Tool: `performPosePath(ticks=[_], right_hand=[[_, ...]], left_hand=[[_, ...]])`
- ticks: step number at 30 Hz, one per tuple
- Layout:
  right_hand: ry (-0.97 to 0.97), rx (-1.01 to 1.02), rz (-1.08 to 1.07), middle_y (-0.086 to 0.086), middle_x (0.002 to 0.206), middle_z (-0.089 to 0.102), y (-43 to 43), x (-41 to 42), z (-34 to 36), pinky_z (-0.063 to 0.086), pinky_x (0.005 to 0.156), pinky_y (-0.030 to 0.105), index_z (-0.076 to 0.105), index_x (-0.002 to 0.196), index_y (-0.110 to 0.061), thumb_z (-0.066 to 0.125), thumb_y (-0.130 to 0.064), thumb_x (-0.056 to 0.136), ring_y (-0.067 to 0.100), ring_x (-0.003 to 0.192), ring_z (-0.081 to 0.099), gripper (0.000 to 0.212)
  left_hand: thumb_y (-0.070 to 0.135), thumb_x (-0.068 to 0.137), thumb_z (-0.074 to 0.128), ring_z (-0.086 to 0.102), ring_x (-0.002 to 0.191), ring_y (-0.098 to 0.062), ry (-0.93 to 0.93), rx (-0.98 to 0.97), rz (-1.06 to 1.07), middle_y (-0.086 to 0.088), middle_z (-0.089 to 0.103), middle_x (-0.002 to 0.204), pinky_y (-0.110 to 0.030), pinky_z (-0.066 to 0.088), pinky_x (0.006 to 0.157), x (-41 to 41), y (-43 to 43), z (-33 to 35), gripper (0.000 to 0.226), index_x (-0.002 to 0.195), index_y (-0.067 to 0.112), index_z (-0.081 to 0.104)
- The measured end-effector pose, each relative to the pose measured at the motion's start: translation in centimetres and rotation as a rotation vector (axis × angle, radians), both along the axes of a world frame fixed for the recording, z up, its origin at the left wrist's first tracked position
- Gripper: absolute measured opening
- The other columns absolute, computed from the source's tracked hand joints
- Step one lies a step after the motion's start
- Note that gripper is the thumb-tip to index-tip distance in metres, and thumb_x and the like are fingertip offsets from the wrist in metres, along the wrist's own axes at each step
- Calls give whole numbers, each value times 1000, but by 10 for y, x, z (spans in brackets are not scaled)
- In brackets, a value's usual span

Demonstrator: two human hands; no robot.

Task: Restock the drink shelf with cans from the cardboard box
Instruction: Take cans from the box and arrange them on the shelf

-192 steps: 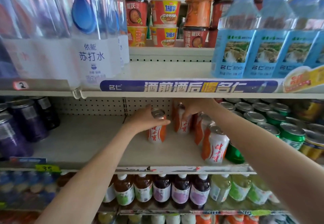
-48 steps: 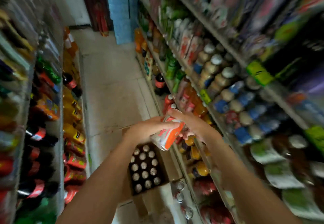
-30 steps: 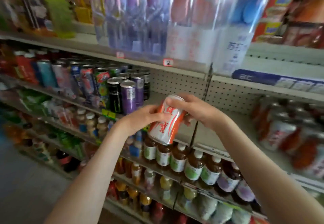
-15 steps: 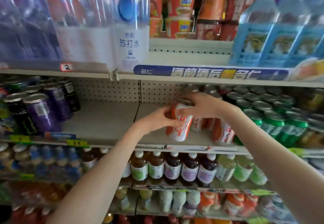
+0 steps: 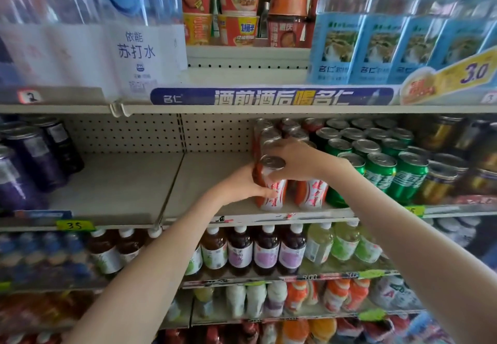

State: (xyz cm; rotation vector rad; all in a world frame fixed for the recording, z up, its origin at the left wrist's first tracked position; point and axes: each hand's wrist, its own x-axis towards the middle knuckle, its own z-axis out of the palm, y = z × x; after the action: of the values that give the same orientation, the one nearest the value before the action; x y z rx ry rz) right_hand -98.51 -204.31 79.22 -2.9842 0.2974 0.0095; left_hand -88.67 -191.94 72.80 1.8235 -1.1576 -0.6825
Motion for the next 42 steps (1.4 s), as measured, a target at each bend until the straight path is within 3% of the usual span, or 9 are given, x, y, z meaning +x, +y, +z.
performPosePath(ticks=[3,7,14,18,21,26,29,36,42], right_hand=[[12,-10,-14,6,138,44,-2,0,-1,40,102,44,45,138,-24,68,-44,75,26,127,35,71],[0,-21,-30,3,144,37,-4,-2,-3,34,107,44,38,142,-25,69,-44,75,26,133,29,76],[-25,-48,-3,2,149,31,-3,-3,-8,27,111,45,33,145,-27,65,-42,79,27,137,25,75],[-54,-53,9,0,150,31,-3,-6,-11,26,110,45,32,145,-27,62,-41,82,27,137,26,72],[-106,-60,18,-2,149,34,-1,-10,-13,28,109,42,35,143,-26,61,-48,81,27,133,35,71],[-239,-180,40,0,147,35,9,-14,-19,22,110,40,36,143,-23,58,-53,83,25,134,28,71],[-331,-198,117,1,142,38,22,-14,-16,21,106,36,37,142,-22,52,-54,85,23,131,29,67],[-567,-113,438,5,107,63,100,14,-28,47,71,39,63,109,-11,54,-34,81,29,92,56,37],[-614,80,741,5,105,63,219,59,-56,49,72,38,63,112,-8,58,-22,79,28,91,57,36]], left_hand=[[9,74,78,55,97,6,11,-5,7,15,62,107,-18,43,89,-2,-3,-2,54,121,19,56],[2,77,74,54,93,10,37,-16,-3,22,59,101,-17,41,91,-7,-3,-1,49,108,33,53],[9,78,75,48,118,-16,66,-59,76,5,55,119,-31,39,103,-17,-3,-7,46,106,36,49],[6,84,68,45,111,-3,71,-93,36,20,49,110,-12,37,92,-22,-2,-6,48,100,45,46],[15,83,71,41,117,-10,30,-67,53,8,36,126,-26,32,107,-24,1,-2,45,95,51,46],[19,83,72,51,101,0,16,-52,104,4,38,138,-21,34,93,-18,7,-1,46,109,43,43],[27,81,71,43,121,-9,-154,-44,244,5,39,134,-25,34,100,-9,17,-7,64,136,26,37],[14,85,65,57,106,-12,-35,-385,571,5,57,111,-28,47,94,3,92,-8,27,102,33,54],[8,85,65,60,95,-12,-232,-496,1005,2,62,102,-22,49,81,14,226,-37,31,92,36,57]])
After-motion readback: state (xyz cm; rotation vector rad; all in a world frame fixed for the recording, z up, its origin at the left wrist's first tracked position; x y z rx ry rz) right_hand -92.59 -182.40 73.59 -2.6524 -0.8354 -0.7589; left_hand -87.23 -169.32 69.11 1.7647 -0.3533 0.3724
